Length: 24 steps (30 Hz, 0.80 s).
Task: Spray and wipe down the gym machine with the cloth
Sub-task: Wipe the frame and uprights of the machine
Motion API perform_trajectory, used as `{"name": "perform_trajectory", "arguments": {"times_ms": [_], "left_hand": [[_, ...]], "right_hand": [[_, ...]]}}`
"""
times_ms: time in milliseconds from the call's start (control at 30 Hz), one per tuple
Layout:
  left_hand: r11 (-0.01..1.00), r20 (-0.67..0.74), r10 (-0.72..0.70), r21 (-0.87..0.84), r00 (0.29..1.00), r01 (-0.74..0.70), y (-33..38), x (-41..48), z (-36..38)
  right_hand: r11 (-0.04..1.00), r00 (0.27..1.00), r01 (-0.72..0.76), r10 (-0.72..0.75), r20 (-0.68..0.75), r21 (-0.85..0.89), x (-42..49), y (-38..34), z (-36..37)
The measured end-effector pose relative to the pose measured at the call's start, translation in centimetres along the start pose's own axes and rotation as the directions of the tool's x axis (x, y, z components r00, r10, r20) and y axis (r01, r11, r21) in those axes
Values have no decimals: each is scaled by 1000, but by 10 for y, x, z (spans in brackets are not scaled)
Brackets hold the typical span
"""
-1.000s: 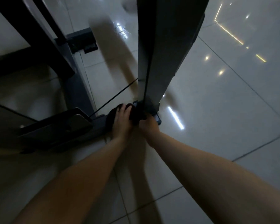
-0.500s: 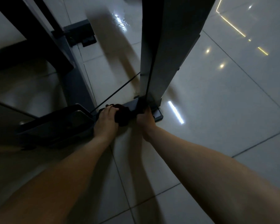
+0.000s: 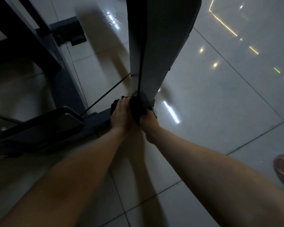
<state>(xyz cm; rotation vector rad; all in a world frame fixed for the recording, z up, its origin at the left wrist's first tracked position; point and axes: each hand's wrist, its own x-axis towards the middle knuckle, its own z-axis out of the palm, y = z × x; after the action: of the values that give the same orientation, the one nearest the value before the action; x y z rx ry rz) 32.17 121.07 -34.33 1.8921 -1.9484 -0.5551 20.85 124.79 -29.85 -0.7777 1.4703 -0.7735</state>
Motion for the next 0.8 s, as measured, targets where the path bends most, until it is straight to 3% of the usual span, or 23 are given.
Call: {"name": "perform_trajectory", "arguments": {"times_ms": [200, 467, 667, 800], "left_hand": [[990, 92, -7, 139, 996, -5, -15, -10, -23], [939, 88, -125, 332, 988, 89, -71, -47, -62], [948, 1, -212, 244, 977, 205, -59, -45, -50], [957, -34, -193, 215, 981, 196, -44, -38, -32]], "right_hand": [[1000, 1000, 3, -3, -20, -31, 0, 3, 14], [995, 990, -89, 93, 103, -42, -11, 3, 47], [992, 991, -84, 93, 91, -99, -21, 1, 39], [986, 995, -80, 88, 48, -143, -22, 0, 19]]}}
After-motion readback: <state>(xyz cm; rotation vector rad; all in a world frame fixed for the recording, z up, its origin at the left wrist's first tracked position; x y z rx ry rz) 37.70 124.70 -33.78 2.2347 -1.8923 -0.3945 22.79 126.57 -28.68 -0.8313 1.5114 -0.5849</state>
